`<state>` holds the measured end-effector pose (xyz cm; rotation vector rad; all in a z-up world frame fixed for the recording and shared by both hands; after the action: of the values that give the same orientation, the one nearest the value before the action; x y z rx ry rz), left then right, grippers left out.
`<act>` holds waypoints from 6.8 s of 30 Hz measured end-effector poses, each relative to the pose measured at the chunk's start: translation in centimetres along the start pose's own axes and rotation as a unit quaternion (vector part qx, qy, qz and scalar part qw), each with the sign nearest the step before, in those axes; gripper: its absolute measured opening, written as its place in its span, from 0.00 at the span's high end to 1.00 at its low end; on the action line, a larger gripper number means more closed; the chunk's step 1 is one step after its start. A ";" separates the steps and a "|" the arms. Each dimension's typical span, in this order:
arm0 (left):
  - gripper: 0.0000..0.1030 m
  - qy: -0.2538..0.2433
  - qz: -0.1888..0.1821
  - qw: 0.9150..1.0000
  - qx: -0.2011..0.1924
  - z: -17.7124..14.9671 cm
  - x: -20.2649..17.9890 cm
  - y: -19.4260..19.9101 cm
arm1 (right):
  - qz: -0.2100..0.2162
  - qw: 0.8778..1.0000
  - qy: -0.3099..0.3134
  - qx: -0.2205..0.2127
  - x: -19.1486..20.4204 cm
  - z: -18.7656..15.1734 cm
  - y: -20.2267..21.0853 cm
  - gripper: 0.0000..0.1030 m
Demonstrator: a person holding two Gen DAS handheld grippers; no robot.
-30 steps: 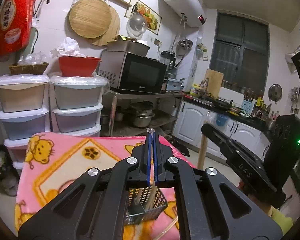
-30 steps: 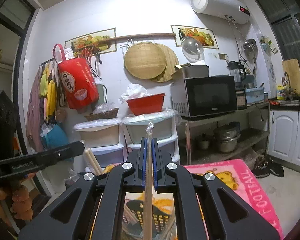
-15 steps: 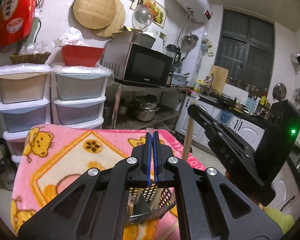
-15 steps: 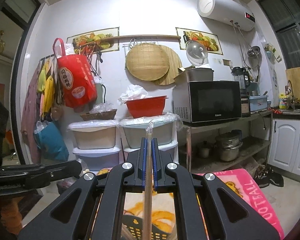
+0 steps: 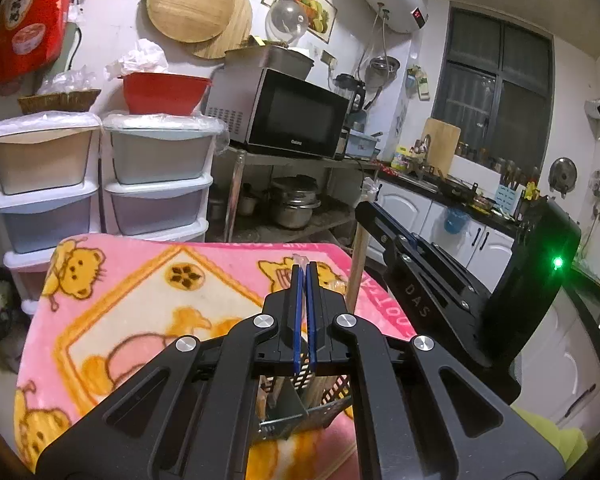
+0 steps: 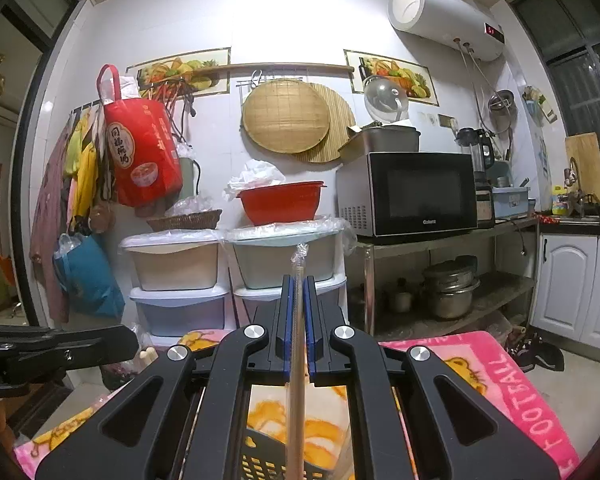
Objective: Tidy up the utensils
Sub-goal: 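Carry both held chopsticks upright above the green caddy slots, then open the left tool over the caddy while the right tool also releases, then withdraw both open tools toward the remaining chopsticks on the blanket, then close the left tool on a wrapped chopstick while the right tool grasps one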
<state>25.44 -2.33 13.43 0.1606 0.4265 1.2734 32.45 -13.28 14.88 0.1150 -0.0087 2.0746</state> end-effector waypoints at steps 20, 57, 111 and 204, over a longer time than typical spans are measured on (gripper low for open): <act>0.99 0.001 0.023 0.999 0.028 -3.2 0.9 -2.0 | -0.003 0.998 -0.037 0.052 -2.0 -4.7 1.4 0.91; 0.45 0.030 0.026 0.999 0.019 -6.3 1.8 2.6 | -0.040 0.984 -0.026 0.170 -2.5 -9.3 9.0 0.42; 0.11 0.087 0.056 0.993 0.060 -15.3 6.8 8.8 | -0.027 0.967 -0.020 0.253 0.2 -15.8 15.2 0.21; 0.99 0.105 0.095 0.984 0.111 -18.1 10.6 11.1 | 0.120 0.885 0.185 0.411 8.9 -28.4 12.6 0.74</act>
<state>10.83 8.91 -1.51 0.2613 0.7493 1.4347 14.97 -10.07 -12.08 0.2379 1.1493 2.1800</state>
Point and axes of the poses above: each gripper's, at about its wrist camera, not at the fingertips, and y roughly against the way its jaws point, x to its left, z to its top, the point moved 8 cm from there along -y, roughly the way its jaws point, and after that the axes turned 1 degree about -z, right-handed, at the moved point
